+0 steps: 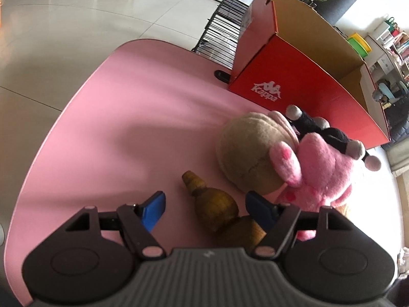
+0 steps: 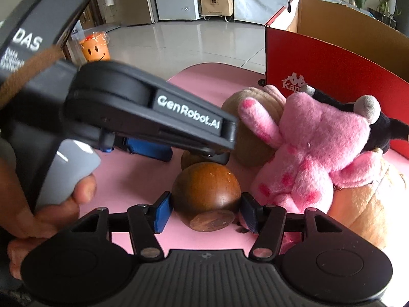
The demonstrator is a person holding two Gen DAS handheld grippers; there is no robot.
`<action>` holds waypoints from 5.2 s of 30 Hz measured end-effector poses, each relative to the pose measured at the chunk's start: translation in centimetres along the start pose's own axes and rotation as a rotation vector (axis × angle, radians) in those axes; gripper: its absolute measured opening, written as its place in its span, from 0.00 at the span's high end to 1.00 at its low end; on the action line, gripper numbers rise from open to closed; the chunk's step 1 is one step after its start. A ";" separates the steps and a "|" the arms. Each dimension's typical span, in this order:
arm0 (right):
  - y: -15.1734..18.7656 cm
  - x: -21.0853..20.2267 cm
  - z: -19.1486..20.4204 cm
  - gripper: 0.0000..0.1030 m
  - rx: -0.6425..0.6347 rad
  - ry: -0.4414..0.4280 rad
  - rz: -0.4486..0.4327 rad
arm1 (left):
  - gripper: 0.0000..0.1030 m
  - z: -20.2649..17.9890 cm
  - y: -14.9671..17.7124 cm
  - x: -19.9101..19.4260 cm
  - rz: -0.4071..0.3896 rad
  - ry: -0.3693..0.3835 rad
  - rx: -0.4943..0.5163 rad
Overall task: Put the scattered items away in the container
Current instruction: 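Close the right gripper around the round base of the wooden gourd, then lift the wooden gourd with the right gripper and carry it over the shoebox, then lower the gourd into the shoebox and open the right gripper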
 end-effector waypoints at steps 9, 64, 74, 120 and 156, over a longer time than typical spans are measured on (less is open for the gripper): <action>0.2 -0.7 0.0 0.44 -0.026 -0.017 -0.013 | 0.31 -1.1 0.4 0.6 0.055 0.095 0.022; -5.0 -8.1 -1.7 0.44 -0.029 0.029 -0.168 | 0.35 -7.0 -4.0 -5.4 -0.073 0.110 0.087; -7.5 -9.2 -3.1 0.44 -0.077 0.051 -0.186 | 0.35 -9.4 -6.0 -6.3 -0.118 0.137 0.089; -16.6 -4.8 -13.2 0.44 -0.068 0.173 -0.322 | 0.35 -17.6 -16.2 0.8 -0.195 0.219 0.156; -15.2 0.2 -15.8 0.44 -0.002 0.170 -0.211 | 0.29 -15.9 -17.0 7.8 -0.117 0.132 0.101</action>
Point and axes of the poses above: each gripper's, at about its wrist camera, not at the fingertips, and x roughly the way its jaws point, z to its left, y to its underside, the point moved 2 cm from there along x, roughly the way its jaws point, and after that the axes turned 8 degrees about -z, right-handed, at the moved point
